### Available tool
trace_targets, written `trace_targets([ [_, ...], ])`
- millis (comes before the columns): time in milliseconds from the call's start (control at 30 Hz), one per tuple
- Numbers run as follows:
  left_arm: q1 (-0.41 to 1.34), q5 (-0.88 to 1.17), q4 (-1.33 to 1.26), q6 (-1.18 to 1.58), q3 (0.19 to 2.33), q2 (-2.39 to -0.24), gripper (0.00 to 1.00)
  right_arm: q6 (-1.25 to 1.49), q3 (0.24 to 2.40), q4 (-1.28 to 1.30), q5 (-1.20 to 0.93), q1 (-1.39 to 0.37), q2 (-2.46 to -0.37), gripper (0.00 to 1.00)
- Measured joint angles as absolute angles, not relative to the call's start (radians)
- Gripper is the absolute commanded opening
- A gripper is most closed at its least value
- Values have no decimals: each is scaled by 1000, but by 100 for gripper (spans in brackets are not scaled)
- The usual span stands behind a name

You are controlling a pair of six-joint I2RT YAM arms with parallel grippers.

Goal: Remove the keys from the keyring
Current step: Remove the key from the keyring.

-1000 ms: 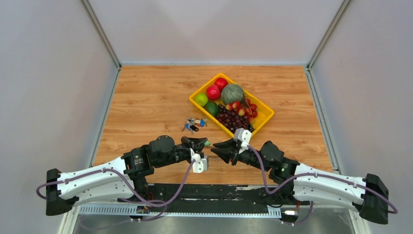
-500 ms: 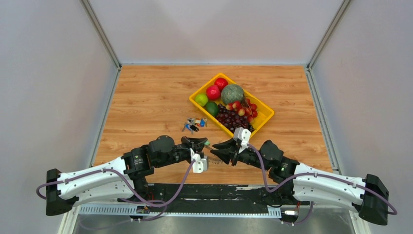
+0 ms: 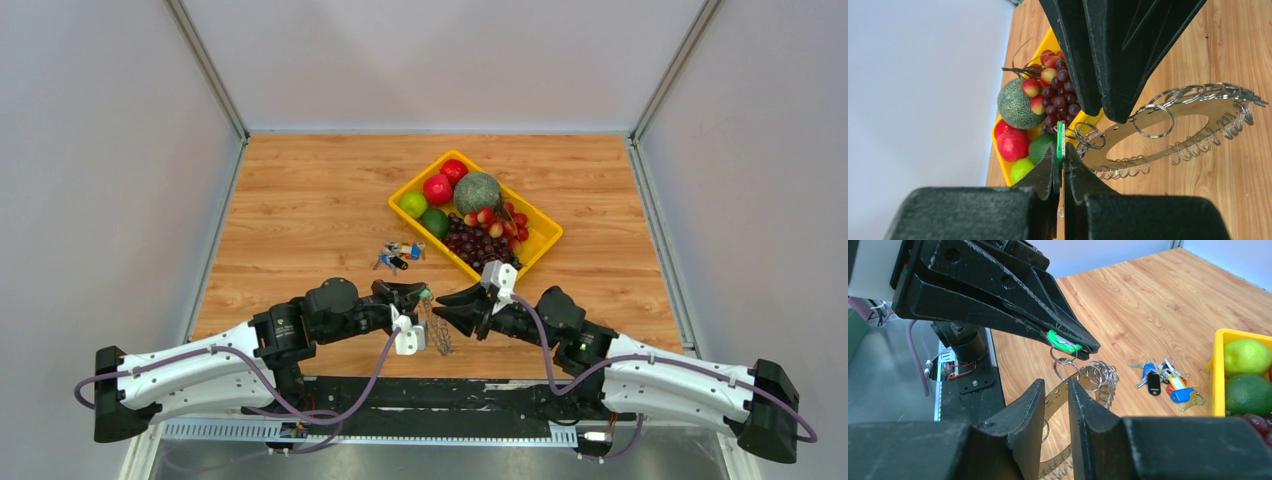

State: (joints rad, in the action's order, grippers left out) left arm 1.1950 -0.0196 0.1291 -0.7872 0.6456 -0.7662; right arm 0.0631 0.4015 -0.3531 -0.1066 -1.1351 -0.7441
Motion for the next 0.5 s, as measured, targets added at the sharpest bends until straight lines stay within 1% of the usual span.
trace_targets([
  [200, 1195, -18, 129, -787, 646, -766, 0, 46, 428, -353, -107, -1127, -788, 24],
  [500, 1195, -5, 130, -787, 646, -762, 0, 24, 461, -355, -135, -1105, -843, 25],
])
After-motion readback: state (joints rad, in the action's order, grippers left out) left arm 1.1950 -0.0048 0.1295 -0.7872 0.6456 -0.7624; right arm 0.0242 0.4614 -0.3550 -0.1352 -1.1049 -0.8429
